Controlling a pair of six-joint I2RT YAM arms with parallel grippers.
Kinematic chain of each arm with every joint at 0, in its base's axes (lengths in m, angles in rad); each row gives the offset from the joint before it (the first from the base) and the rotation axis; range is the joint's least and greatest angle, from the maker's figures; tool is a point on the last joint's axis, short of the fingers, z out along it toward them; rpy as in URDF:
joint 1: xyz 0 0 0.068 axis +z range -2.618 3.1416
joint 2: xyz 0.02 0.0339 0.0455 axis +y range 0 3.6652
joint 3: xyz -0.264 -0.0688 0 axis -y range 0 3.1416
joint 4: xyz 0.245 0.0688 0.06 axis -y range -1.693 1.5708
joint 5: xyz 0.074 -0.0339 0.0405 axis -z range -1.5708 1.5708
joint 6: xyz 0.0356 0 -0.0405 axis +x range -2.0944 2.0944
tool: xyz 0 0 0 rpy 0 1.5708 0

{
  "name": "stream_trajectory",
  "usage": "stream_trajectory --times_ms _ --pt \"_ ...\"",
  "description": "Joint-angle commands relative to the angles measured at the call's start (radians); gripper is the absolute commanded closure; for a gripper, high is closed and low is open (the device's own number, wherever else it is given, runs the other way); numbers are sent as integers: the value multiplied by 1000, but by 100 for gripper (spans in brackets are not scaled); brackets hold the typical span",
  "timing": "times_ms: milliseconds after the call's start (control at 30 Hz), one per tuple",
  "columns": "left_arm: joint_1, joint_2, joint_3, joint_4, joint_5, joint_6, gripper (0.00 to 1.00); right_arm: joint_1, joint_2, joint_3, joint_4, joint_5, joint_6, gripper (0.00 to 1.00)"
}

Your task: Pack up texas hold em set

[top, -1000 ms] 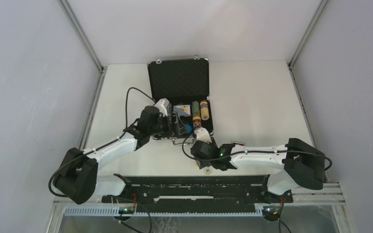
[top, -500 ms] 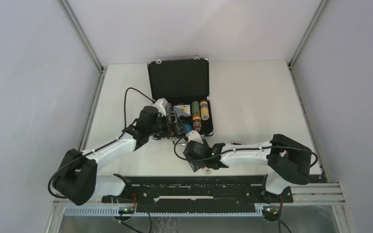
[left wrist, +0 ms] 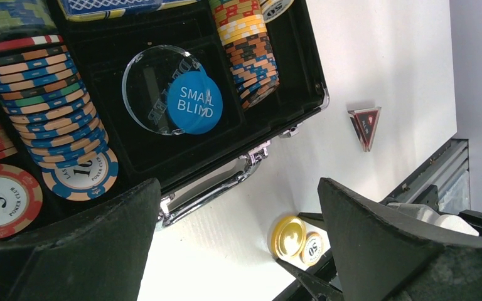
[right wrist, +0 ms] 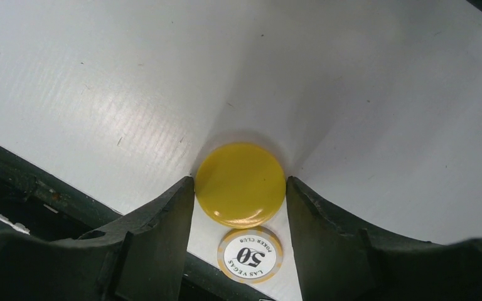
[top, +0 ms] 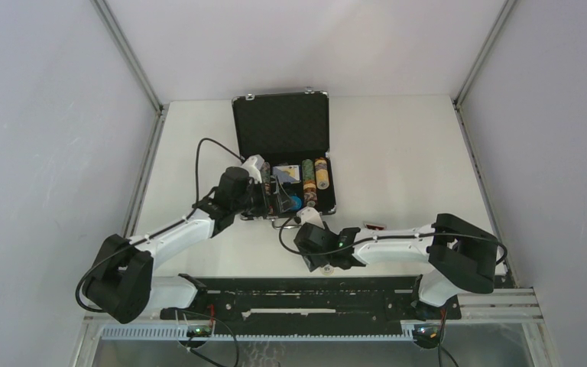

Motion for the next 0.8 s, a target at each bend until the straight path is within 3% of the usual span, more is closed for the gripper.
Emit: stream_trajectory --times_ms 0,300,767 --pt "2 -2 -16 36 29 -10 0 4 -36 -14 3 -2 22 37" --pt "3 -2 -16 36 29 -9 0 16 -22 -14 7 4 29 49" --pt "2 2 -14 36 29 -7 0 -40 -58 57 -18 2 -43 52"
